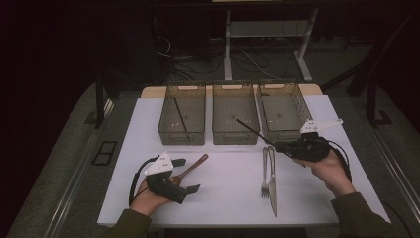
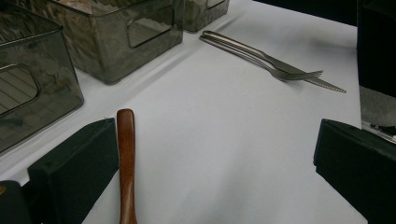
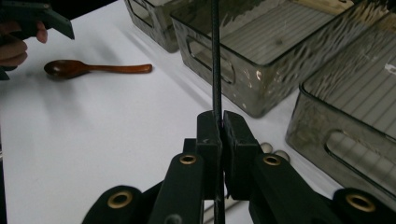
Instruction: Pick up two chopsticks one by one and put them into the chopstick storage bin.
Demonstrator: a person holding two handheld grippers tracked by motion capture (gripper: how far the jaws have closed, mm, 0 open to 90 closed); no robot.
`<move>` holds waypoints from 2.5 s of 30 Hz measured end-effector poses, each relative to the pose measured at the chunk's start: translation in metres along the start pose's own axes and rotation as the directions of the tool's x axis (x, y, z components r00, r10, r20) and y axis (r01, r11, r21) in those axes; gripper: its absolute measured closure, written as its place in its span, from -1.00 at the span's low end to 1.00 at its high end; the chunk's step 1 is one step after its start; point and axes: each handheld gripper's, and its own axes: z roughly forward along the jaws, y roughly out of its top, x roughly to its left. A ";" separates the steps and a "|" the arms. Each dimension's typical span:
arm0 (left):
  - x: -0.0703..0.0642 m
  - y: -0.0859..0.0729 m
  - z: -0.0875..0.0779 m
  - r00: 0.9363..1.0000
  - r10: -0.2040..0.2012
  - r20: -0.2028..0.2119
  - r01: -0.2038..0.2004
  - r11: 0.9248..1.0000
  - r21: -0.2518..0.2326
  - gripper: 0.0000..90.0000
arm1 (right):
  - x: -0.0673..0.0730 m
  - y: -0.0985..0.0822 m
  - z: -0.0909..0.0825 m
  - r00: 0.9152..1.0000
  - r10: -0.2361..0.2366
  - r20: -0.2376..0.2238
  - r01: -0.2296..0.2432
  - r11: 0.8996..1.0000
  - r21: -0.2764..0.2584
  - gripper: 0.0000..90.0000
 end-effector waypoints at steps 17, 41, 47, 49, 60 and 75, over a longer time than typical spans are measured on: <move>0.000 0.000 0.000 1.000 -0.002 0.001 0.002 1.000 -0.001 -1.00 | 0.011 0.031 0.027 0.999 -0.039 -0.014 0.039 0.999 -0.009 0.88; -0.002 0.001 0.001 1.000 -0.009 0.014 0.009 1.000 -0.021 -1.00 | 0.031 0.089 0.089 0.999 -0.053 -0.001 0.053 0.998 0.041 0.88; -0.002 0.002 0.001 1.000 -0.013 0.016 0.013 1.000 -0.024 -1.00 | 0.037 0.107 0.108 0.999 -0.043 0.006 0.043 0.997 0.063 0.88; -0.002 0.002 0.001 1.000 -0.011 0.014 0.011 1.000 -0.023 -1.00 | 0.037 0.112 0.114 0.999 -0.031 0.011 0.030 0.997 0.065 0.88; -0.001 0.002 0.000 1.000 -0.008 0.017 0.008 1.000 -0.023 -1.00 | 0.037 0.136 0.151 0.999 -0.007 0.041 0.004 0.996 0.090 0.88; -0.001 0.002 0.001 1.000 -0.007 0.016 0.007 0.999 -0.031 -1.00 | 0.033 0.162 0.212 0.996 0.012 0.085 -0.025 0.987 0.161 0.88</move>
